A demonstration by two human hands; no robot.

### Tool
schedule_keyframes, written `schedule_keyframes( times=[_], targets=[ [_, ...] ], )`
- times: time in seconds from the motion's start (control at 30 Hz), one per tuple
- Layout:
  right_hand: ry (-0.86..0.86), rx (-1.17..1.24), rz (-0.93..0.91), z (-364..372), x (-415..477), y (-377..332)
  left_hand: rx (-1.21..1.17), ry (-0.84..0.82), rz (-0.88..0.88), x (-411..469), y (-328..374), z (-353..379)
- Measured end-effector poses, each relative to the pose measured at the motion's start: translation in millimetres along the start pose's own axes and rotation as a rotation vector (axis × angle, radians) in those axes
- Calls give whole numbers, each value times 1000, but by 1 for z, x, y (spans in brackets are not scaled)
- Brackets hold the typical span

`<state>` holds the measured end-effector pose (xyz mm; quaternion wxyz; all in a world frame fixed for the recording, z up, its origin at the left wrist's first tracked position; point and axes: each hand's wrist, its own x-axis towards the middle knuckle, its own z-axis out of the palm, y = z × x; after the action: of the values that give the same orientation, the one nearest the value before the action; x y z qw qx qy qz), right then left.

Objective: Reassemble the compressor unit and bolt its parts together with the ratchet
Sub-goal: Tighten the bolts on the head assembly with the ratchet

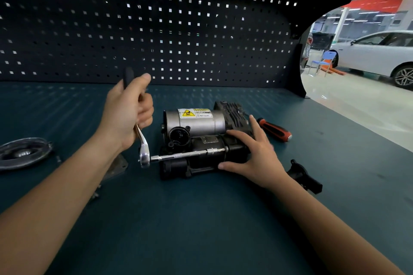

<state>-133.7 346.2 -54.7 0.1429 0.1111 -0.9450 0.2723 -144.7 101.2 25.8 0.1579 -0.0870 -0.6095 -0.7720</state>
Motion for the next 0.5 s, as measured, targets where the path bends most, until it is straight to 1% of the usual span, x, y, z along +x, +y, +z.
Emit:
schedule_keyframes(
  times=[0.07,0.1,0.13,0.2,0.27,0.3,0.37,0.43,0.5],
  targets=[
    [49,-221,-46,-3,-1,-5,13,-45,-14,3,2,-2],
    [100,-304,-112,-4,-2,-10,33,-64,-14,4,4,-3],
    [155,-354,-198,-3,-4,-17,65,-80,-4,6,5,-4],
    [213,-358,-350,3,-5,-34,143,-91,36,9,8,-6],
    [126,-318,-400,13,-4,-52,178,-72,59,12,9,-6],
    [72,-309,-400,17,-3,-57,163,-68,43,13,9,-6],
    [19,-319,-369,19,0,-61,74,-93,-63,16,15,-8],
    [2,-364,-333,20,3,-66,-16,-143,-227,19,23,-12],
    [-5,-428,-305,25,5,-74,-62,-156,-329,21,28,-12]
  ],
)
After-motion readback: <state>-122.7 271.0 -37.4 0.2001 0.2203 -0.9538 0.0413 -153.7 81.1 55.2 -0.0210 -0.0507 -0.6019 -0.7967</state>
